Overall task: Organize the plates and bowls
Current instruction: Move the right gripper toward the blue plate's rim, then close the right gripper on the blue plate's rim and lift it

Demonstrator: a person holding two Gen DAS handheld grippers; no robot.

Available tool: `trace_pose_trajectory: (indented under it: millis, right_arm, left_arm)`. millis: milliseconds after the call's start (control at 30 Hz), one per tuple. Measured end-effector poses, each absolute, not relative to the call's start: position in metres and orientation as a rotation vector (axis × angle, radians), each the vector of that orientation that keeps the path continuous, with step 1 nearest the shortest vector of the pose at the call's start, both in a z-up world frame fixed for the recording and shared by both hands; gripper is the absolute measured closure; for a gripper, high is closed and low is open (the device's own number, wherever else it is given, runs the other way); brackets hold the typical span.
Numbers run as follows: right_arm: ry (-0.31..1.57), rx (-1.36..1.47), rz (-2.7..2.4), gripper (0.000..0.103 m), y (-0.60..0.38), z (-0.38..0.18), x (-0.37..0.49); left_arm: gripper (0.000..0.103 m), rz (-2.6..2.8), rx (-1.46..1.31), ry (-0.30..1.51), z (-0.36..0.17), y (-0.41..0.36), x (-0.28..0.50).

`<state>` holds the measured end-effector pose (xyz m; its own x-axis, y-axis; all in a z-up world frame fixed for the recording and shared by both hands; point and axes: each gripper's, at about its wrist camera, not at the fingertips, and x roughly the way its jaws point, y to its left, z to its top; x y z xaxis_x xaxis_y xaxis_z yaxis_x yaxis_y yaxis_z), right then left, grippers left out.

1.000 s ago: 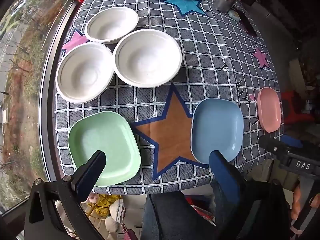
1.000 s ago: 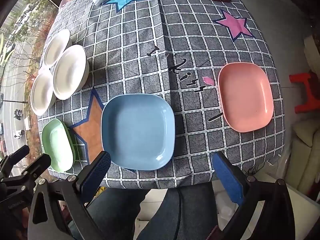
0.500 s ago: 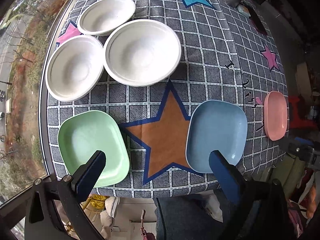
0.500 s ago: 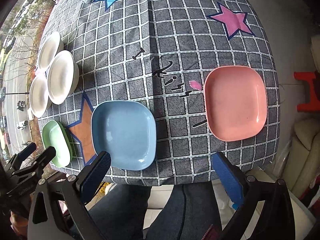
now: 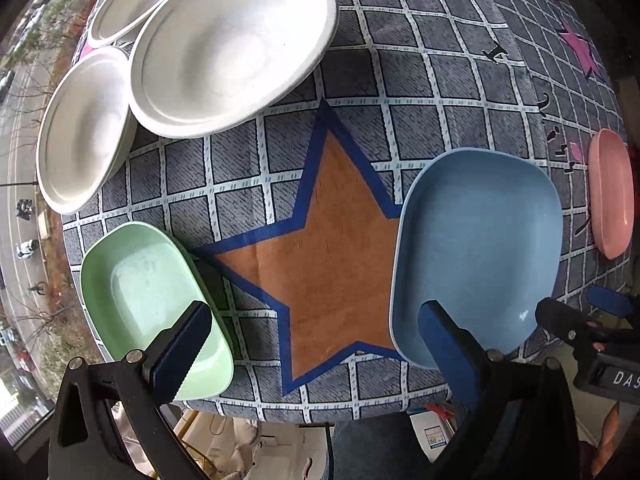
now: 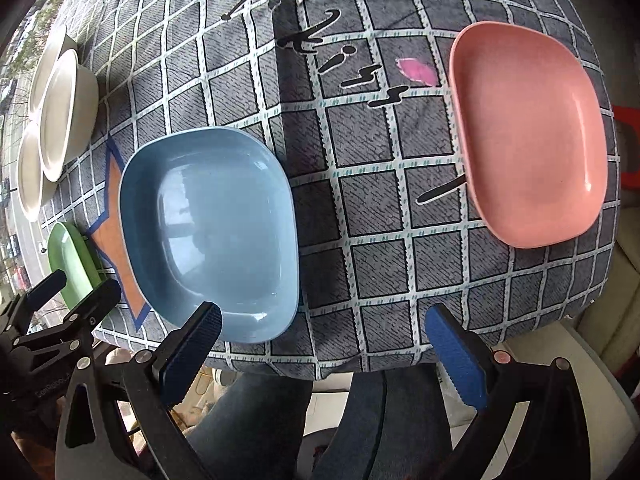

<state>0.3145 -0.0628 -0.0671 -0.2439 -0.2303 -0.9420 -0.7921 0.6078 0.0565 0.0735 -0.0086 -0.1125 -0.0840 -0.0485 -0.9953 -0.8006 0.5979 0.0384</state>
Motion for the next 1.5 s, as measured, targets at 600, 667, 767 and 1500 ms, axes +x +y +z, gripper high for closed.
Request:
trace_pose_trajectory:
  millis: [600,667,767,1500]
  right_arm:
    - [1.631,-0.869,0.718,0.0,-0.053,-0.17,0.294]
    - [1.634,-0.868,0.719,0.0,-0.061,-0.177,0.31]
    - [1.614,-0.871,0.699,0.0,-0.066,-0.184,0.316]
    - [1.679,-0.968,0.691,0.082,-0.03,-0.105,0.299]
  left_arm:
    - [0.0,0.714,-0.778,1.458,-0.202,0.013,0.121]
    - [0.0,0.728,-0.781,1.451,-0.207,0.016,0.127]
    - [0.0,0.778,-0.775,1.451,-0.192,0.026,0.124]
    - [0.061,0.63,-0.615,1.531,-0.217,-0.014,0.218]
